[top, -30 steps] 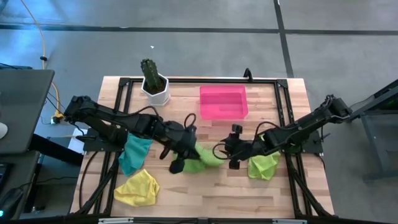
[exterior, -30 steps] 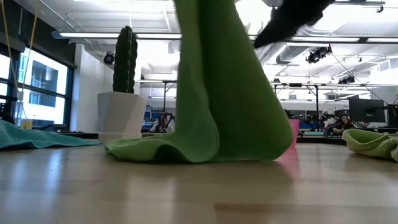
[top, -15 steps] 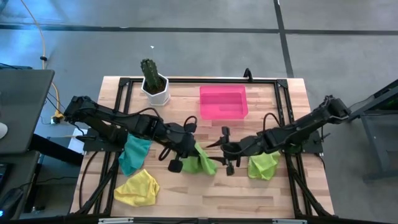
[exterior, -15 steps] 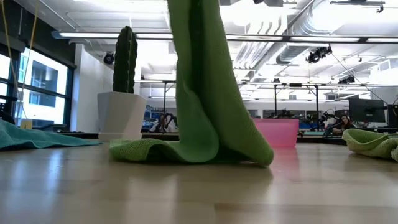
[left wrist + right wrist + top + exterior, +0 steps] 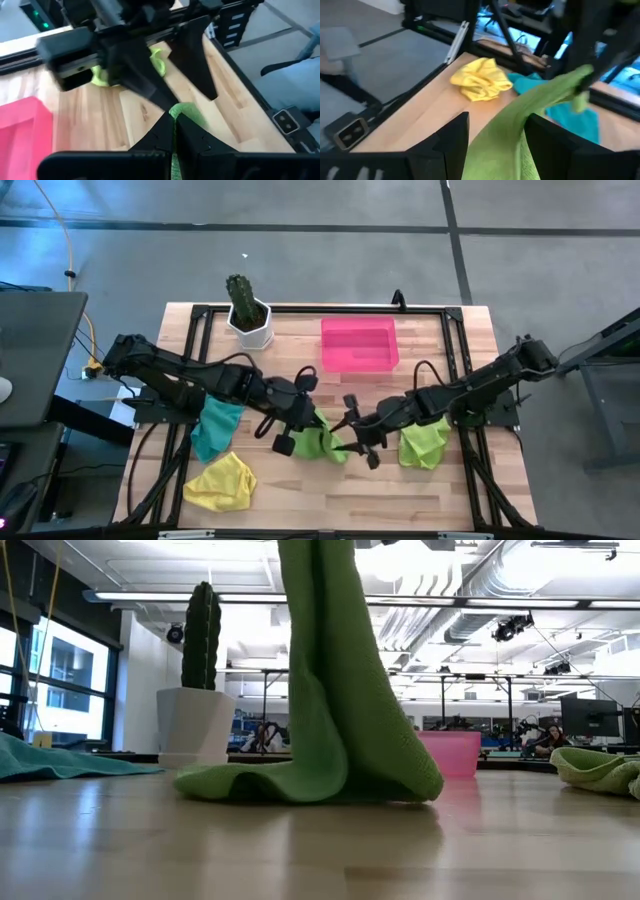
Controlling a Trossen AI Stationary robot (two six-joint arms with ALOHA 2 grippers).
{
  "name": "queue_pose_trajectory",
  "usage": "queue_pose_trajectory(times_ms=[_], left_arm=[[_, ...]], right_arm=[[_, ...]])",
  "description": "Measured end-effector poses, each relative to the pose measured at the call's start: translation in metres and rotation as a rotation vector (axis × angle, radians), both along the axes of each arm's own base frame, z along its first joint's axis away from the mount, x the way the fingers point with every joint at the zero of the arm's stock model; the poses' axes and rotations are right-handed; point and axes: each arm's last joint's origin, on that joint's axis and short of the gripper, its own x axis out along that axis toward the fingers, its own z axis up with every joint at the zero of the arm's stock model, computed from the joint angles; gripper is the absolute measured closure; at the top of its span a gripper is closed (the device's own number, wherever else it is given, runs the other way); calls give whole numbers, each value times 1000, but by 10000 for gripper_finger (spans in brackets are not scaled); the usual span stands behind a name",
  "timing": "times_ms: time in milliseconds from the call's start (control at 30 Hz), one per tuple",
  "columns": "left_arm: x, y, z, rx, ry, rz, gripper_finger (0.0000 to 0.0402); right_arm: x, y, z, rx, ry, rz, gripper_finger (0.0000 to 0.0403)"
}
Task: Roll microfiber towels into tight, uniform cylinder then place into a basket
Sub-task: Roll the green microfiber cloth
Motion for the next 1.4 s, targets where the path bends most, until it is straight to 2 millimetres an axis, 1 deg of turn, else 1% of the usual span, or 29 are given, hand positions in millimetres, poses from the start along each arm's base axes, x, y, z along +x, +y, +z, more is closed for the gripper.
queue_pose_trajectory(times_ms=[233, 467, 733, 933, 1033, 1233, 1400], left_arm=[[0, 2, 0, 16, -1, 67, 401], [2, 3, 2, 26, -30, 90, 401], [5, 3, 7, 25, -93, 108, 401], [4, 3, 7, 24, -86, 109, 401], [4, 3, 7, 24, -86, 110, 401], [4, 3, 7, 23, -85, 110, 401], [5, 3, 7, -6, -89, 127, 401]], right_arm=[[-6, 7, -7, 3, 87, 34, 221], [-9, 5, -15, -5, 183, 20, 221], [-14, 3, -23, 59, 316, -36, 221], [-25, 12, -33, 74, 453, -39, 221], [-31, 19, -35, 79, 491, -24, 221], [-38, 33, -34, 79, 493, 22, 221], [-36, 33, -32, 31, 414, -94, 221]])
